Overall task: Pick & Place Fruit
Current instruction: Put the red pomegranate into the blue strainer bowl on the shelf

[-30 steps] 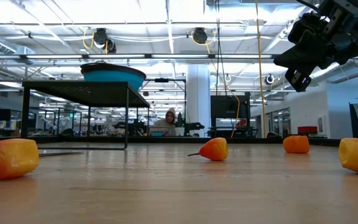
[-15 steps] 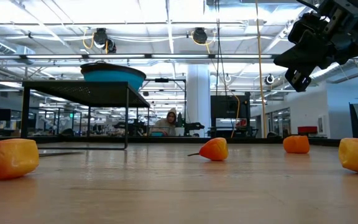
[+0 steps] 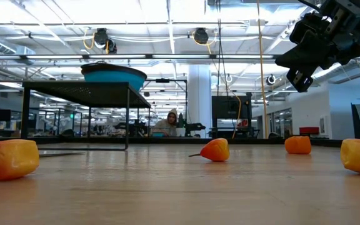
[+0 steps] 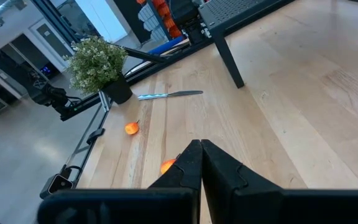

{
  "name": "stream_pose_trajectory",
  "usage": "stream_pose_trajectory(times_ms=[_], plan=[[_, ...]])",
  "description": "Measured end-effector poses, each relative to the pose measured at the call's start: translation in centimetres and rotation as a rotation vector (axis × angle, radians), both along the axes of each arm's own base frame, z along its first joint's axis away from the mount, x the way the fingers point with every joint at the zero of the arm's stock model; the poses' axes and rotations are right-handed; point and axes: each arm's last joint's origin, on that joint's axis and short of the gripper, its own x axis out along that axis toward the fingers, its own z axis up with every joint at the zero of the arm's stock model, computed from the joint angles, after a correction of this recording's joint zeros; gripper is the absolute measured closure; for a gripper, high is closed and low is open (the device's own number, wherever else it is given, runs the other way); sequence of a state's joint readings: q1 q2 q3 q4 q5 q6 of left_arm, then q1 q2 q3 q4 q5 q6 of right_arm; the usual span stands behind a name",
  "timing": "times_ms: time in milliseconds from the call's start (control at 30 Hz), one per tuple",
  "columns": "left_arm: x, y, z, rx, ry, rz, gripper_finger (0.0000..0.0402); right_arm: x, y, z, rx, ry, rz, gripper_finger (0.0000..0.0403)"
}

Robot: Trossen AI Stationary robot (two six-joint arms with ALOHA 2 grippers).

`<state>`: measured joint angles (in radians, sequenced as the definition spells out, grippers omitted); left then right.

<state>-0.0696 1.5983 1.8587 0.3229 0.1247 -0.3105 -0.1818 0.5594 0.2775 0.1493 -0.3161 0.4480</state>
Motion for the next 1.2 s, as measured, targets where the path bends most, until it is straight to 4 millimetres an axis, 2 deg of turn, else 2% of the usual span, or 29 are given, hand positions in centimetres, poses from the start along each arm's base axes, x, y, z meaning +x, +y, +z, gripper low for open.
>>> stream_pose_trajectory(times_ms=[100, 233, 400, 533, 667, 900, 1033, 1200], plan=[[1.0, -0.5, -2.2, 0.147, 0.224, -0.106, 0.0220, 0.0, 0.0, 0.0, 0.000, 0.000, 0.000, 0.0403], [1.6, -0.6, -5.6, 0.121, 0.590, -0.159, 0.0220, 0.0, 0.0, 0.0, 0.000, 0.001, 0.000, 0.0403], [0.9, 0.0, -9.3, -0.028, 1.015, -0.045, 0.0220, 0.0, 0.0, 0.0, 0.000, 0.001, 0.000, 0.0403], [-0.1, 1.0, -11.1, -0.147, 1.248, 0.032, 0.0220, 0.0, 0.0, 0.0, 0.000, 0.001, 0.000, 0.0403], [-1.4, 2.6, -12.6, -0.234, 1.447, 0.198, 0.0220, 0.0, 0.0, 0.0, 0.000, 0.001, 0.000, 0.0403], [-4.1, 6.3, -14.1, -0.314, 1.677, 0.616, 0.0220, 0.0, 0.0, 0.0, 0.000, 0.001, 0.000, 0.0403], [-4.9, 8.5, -14.2, -0.293, 1.684, 0.822, 0.0220, 0.0, 0.0, 0.0, 0.000, 0.001, 0.000, 0.0403], [-5.8, 11.9, -14.1, -0.265, 1.685, 0.979, 0.0220, 0.0, 0.0, 0.0, 0.000, 0.001, 0.000, 0.0403]])
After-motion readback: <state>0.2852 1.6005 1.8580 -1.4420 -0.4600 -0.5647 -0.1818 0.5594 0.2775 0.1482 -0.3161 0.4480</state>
